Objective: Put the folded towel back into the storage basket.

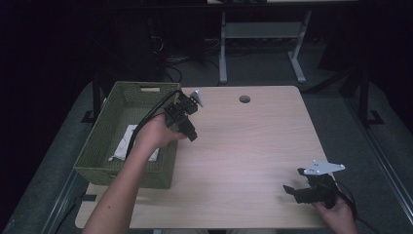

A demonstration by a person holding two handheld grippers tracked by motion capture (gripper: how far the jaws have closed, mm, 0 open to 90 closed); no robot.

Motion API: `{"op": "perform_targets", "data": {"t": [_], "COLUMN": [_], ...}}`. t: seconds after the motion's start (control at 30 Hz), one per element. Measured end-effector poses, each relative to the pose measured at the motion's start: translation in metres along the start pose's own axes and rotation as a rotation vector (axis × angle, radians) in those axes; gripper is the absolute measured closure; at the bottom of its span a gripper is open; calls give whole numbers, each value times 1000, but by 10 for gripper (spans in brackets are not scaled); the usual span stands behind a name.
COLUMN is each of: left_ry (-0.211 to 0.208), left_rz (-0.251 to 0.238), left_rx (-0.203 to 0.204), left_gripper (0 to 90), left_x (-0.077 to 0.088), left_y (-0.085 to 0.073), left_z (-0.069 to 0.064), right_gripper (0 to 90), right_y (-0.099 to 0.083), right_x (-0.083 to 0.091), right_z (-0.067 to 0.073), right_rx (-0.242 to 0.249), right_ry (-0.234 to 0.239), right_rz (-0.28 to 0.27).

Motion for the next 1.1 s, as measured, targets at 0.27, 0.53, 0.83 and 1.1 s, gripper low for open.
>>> {"op": "perform_targets", "data": {"t": [0.27,0.53,0.83,1.1], "left_ry": [-5,-2,-33,-41], "left_rz": [6,8,-6,1], "left_rx": [-24,-37,-35,-45], "left_gripper": [355,354,353,349], "left_x": [-5,-9,-18,-27], "left_y": [6,13,19,25], "left_z": [-8,-17,-26,-35], "right_gripper": [157,157,157,157], "right_y": [0,-1,-1,-1], "right_x": [0,0,0,0], "right_z": [0,0,-1,-1], "right_rx": [-1,-3,-2,-3], "right_ry": [2,2,3,2], "right_rz": [3,4,2,2]}}
Point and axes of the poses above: each handheld gripper's, and its own axes: x roughly backward along the jaws, y roughly out of its top, z roughly to its left, the point moved 5 cm from there along -x, roughly forward along the jaws, and after that the axes turned 13 degrees about z, right-handed, at the moved point
